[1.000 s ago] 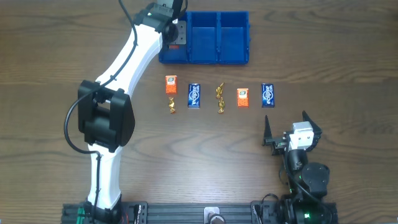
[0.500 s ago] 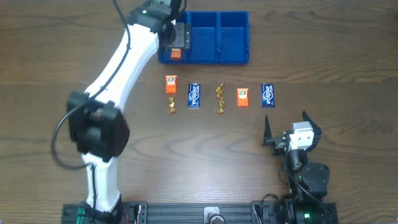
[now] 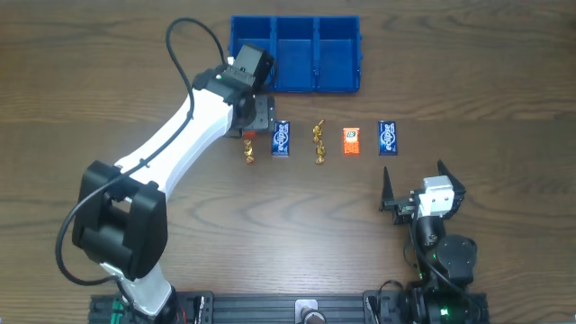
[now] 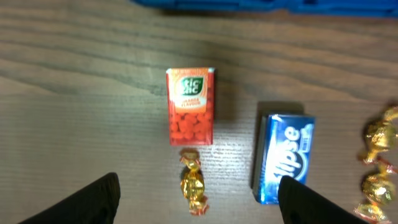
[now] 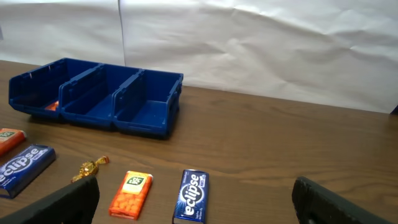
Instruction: Sort Candies Into Trays
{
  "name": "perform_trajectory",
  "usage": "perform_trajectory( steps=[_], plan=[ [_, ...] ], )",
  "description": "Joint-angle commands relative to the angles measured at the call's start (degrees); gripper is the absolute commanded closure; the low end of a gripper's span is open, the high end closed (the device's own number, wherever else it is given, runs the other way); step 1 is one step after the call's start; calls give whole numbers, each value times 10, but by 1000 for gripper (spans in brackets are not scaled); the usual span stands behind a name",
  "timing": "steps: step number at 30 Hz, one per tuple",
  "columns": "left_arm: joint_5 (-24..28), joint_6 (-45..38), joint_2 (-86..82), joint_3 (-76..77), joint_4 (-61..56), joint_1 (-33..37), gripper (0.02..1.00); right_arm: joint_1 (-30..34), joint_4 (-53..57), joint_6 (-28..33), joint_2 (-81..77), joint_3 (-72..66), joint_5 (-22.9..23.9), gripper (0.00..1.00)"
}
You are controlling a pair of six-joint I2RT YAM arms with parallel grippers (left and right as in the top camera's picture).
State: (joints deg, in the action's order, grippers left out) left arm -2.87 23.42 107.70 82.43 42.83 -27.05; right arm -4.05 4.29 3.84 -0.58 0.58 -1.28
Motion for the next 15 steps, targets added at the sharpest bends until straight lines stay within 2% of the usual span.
perform_trajectory(
  steps=[1, 15],
  plan=[
    [10, 19, 14, -35, -41, 8, 202, 0, 4, 7, 4, -1, 2, 3],
    [3, 19, 78, -34, -89, 28, 233, 0, 4, 7, 4, -1, 2, 3]
  ],
)
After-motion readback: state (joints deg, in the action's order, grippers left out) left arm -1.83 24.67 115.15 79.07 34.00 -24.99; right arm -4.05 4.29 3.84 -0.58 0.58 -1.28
